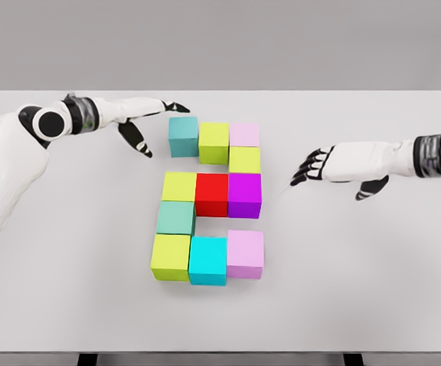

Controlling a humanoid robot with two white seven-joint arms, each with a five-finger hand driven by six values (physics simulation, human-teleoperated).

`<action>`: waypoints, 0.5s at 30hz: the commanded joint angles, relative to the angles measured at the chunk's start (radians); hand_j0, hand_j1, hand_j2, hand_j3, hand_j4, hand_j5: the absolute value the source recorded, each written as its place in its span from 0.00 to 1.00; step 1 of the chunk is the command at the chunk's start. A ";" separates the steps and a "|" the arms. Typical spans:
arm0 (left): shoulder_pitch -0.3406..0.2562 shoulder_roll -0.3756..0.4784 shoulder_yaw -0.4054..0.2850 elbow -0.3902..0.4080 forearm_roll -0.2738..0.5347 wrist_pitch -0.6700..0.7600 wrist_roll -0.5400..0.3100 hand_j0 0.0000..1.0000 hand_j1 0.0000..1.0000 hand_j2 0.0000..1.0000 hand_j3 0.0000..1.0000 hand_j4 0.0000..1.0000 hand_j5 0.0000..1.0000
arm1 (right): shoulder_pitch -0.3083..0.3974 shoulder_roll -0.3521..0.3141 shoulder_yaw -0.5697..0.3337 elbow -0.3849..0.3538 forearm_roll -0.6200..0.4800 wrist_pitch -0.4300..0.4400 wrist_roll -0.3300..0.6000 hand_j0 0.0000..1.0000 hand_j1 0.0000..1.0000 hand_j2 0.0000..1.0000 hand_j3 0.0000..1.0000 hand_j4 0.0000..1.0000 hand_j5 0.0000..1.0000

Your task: Assemble the squares on the desktop into the number 2

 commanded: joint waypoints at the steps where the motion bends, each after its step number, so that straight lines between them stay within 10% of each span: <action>1: 0.000 -0.014 0.000 0.014 -0.008 0.008 0.000 1.00 1.00 1.00 1.00 1.00 1.00 | 0.000 -0.001 -0.014 0.024 -0.009 0.002 0.000 1.00 1.00 1.00 1.00 1.00 1.00; 15: -0.011 -0.034 0.001 0.045 -0.034 -0.004 0.000 1.00 1.00 1.00 1.00 1.00 1.00 | 0.020 0.014 0.095 -0.104 0.005 0.002 0.000 1.00 1.00 1.00 1.00 1.00 1.00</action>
